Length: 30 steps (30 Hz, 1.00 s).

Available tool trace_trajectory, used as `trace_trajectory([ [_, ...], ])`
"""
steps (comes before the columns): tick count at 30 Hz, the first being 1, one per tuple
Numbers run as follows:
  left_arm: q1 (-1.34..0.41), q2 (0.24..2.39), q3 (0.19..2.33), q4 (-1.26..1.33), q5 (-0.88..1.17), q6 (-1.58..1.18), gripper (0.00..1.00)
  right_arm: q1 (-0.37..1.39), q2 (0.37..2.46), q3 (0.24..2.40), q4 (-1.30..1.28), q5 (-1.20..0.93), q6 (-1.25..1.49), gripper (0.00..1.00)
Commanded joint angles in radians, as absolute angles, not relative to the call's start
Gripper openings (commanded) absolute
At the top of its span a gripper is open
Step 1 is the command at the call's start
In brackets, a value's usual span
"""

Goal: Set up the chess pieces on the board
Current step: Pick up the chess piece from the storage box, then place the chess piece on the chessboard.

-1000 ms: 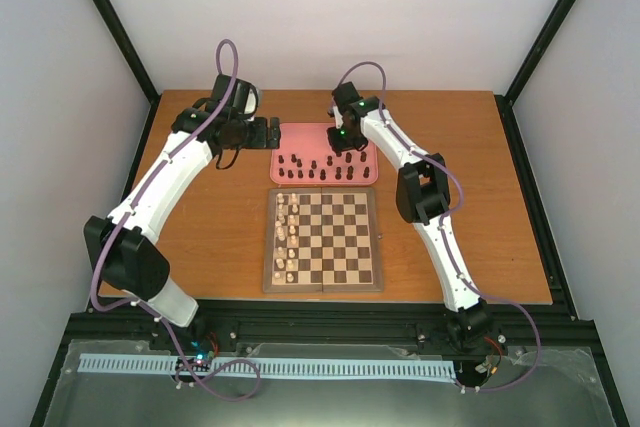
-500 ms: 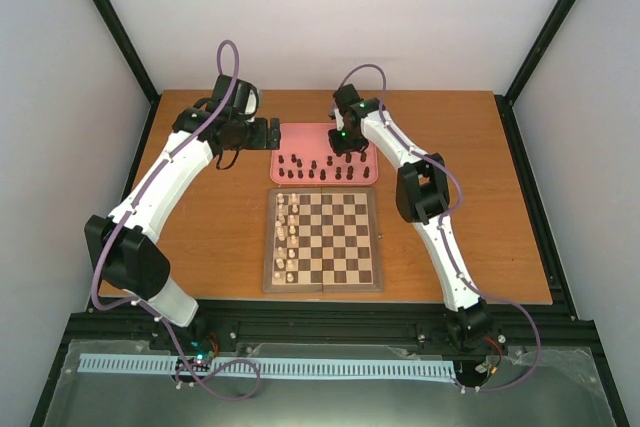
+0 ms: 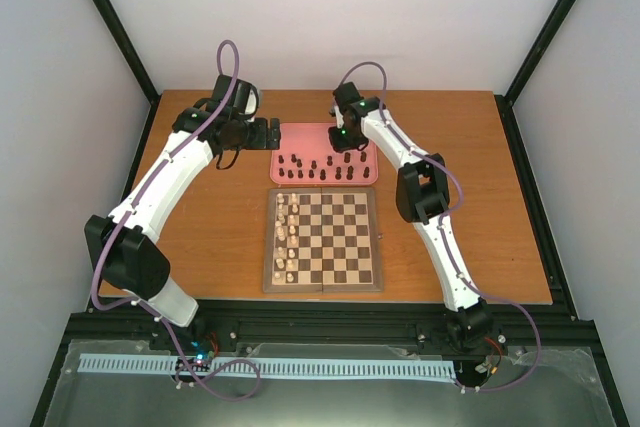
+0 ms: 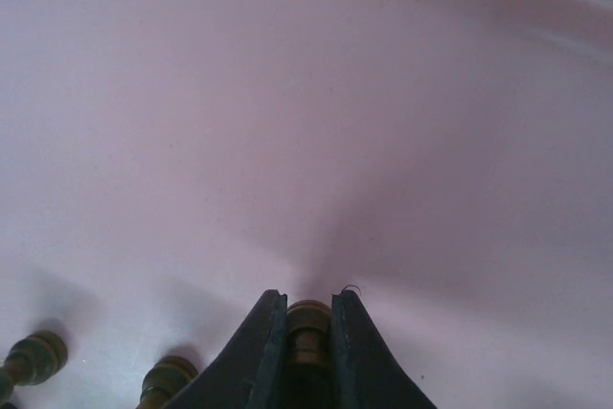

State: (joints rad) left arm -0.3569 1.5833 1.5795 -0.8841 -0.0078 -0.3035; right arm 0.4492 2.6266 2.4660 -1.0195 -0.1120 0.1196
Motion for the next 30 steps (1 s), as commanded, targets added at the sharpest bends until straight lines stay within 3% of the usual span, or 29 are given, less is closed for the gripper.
trace_trajectory([
  [1, -0.367, 1.580, 1.585, -0.893, -0.015, -0.296, 1.00, 0.445, 2.547, 2.526, -0.986, -0.061, 0.125, 0.03],
  [10, -0.367, 1.567, 1.579, -0.896, -0.019, -0.286, 1.00, 0.442, 2.339, 2.473, -1.004, 0.008, 0.147, 0.03],
  [21, -0.367, 1.553, 1.548, -0.892, -0.024, -0.291, 1.00, 0.464, 1.851, 1.666, -0.964, -0.016, 0.212, 0.03],
  [30, -0.367, 1.562, 1.551, -0.889, -0.015, -0.287, 1.00, 0.540, 1.780, 1.418, -0.781, -0.028, 0.295, 0.03],
])
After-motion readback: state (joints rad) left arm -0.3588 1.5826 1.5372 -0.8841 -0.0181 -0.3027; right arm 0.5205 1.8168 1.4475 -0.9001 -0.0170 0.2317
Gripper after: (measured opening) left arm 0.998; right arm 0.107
